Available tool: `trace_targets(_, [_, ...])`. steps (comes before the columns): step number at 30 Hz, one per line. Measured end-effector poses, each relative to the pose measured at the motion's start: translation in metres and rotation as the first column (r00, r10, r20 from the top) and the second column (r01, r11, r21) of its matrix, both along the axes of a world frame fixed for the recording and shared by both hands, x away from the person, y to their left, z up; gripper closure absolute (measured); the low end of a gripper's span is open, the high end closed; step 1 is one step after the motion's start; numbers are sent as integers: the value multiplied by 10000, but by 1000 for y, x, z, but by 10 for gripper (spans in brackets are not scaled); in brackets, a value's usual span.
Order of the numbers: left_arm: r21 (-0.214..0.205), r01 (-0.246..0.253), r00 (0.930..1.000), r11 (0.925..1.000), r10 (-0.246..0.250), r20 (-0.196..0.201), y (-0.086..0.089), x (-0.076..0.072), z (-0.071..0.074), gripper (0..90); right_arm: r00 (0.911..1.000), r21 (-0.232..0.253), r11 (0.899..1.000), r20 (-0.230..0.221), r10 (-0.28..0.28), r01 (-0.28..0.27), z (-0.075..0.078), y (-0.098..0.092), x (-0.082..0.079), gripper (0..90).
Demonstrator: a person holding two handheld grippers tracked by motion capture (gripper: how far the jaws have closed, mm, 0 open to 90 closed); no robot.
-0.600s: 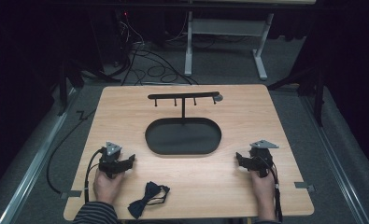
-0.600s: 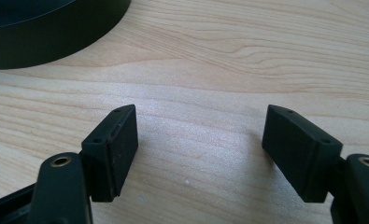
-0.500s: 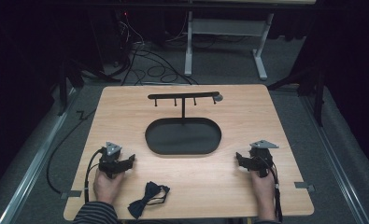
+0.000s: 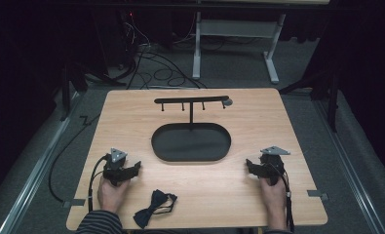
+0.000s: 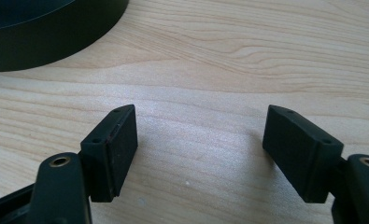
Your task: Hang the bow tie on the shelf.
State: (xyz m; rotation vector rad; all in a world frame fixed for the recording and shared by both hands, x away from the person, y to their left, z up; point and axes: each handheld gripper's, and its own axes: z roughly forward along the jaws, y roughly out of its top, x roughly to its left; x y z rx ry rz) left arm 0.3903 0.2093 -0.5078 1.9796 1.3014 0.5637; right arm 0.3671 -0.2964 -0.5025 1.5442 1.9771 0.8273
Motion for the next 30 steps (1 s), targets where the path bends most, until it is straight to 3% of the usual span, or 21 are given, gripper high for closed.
trace_targets(5, [-31,-10,10000,10000,10,7,-1,0,0,319,10000,-51,10000,-34,28,-29,0,1,0,252])
trace_targets(9, [11,-105,9999,9999,105,19,0,-2,0,374,10000,-2,10000,-36,5,-5,0,1,0,252])
trace_targets(17, [-307,-37,9999,9995,41,125,-2,-7,7,387,10000,-38,10000,-31,41,-41,0,1,0,251])
trace_targets(20, [-635,437,9990,9970,-435,44,-1,-10,14,403,10000,-36,10000,-34,41,-41,0,1,0,251])
trace_targets(23, [-688,649,9979,9955,-643,111,-2,-12,18,415,10000,-35,10000,-21,38,-38,0,1,0,251])
trace_targets(29, [-697,1385,9903,9879,-1370,250,-11,-25,30,433,10000,-22,10000,-29,26,-26,0,1,0,251])
trace_targets(30, [-702,1657,9860,9837,-1639,315,-14,-32,33,435,10000,-24,10000,-28,27,-27,0,1,0,251])
